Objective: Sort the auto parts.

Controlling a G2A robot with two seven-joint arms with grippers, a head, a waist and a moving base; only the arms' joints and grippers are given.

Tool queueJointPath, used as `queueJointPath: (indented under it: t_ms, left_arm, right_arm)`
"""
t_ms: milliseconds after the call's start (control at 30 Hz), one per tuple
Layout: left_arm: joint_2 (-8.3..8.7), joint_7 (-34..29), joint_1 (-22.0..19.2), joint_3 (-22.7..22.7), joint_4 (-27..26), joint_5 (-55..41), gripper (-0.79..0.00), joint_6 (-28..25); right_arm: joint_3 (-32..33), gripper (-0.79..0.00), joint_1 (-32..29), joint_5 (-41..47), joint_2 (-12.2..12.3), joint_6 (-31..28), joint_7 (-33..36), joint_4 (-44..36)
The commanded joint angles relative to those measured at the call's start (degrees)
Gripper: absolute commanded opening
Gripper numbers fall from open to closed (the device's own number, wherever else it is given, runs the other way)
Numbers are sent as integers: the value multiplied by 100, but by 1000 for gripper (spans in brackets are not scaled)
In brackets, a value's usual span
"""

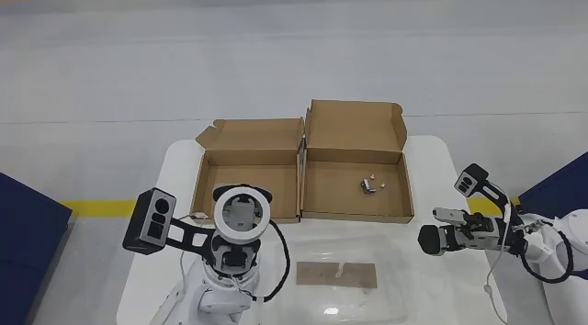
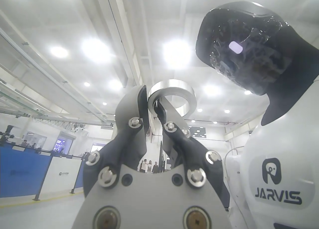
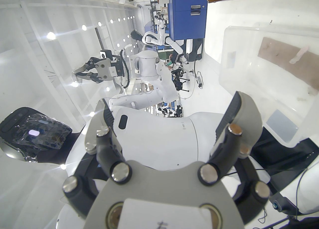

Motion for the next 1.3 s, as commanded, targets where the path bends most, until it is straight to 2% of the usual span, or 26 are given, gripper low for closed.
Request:
queueJointPath:
  t_ms: [0, 500, 1267]
  left_arm:
    - [-12, -7, 6, -3, 5, -9, -785, -4]
    - [-82, -201, 28, -27, -9, 307, -785, -34]
    - [-139, -250, 101, -30, 37, 83, -785, -21]
  right_arm:
    - [0, 0, 0, 0, 0, 0, 0, 0]
    - [0, 0, 0, 0, 0, 0, 0, 0]
    - [0, 0, 0, 0, 0, 0, 0, 0]
